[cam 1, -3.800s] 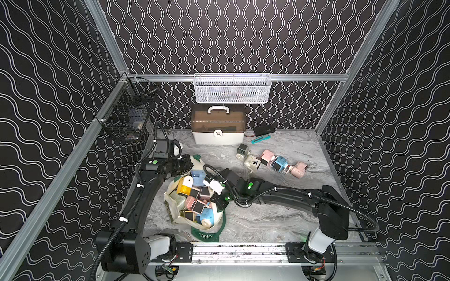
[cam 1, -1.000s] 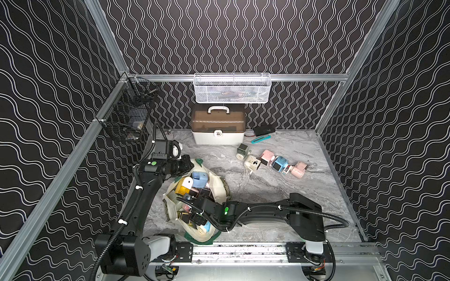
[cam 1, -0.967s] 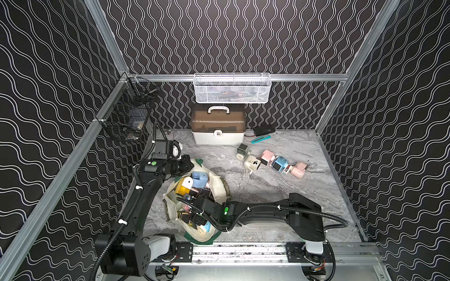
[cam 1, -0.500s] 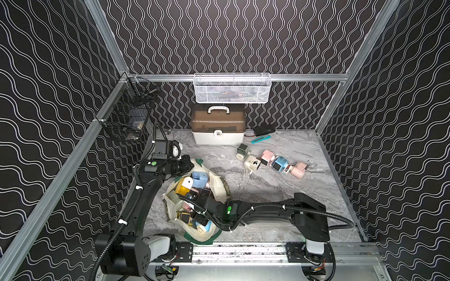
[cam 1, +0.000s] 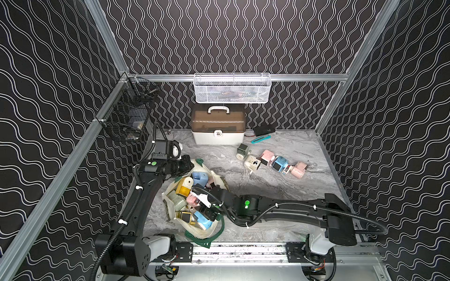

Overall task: Take out the pencil sharpeners from the tote bags
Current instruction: Pick up the pencil sharpener from the canvas bag.

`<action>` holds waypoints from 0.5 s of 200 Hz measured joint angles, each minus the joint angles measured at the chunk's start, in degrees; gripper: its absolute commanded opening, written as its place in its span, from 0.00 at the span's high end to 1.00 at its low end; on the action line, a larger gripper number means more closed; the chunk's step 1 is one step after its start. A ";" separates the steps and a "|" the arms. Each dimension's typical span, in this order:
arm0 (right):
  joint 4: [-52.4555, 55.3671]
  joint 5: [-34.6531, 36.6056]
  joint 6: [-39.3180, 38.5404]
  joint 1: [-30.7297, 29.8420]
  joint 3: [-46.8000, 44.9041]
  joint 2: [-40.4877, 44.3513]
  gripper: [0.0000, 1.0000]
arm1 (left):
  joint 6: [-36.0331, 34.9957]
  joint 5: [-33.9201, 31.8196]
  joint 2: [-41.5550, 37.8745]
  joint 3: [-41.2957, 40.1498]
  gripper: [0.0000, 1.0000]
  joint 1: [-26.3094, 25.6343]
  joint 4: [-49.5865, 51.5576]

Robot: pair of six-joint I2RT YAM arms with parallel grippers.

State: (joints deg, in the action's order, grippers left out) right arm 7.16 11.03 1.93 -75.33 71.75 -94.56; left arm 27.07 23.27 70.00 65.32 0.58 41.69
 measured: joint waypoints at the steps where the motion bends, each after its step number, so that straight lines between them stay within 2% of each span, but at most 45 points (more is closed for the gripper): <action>1: 0.02 0.00 0.00 0.04 -0.07 0.15 0.66 | 0.00 0.00 0.00 0.00 1.00 0.00 0.00; 100: 0.37 -12.70 3.93 10.73 -11.32 21.90 0.68 | 0.00 -0.42 -0.09 -0.04 1.00 0.02 -0.09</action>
State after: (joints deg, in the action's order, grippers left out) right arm 7.53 -1.67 5.87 -64.60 60.42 -72.66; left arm 27.07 22.85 69.91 65.28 0.60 41.60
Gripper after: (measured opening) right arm 0.572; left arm 0.061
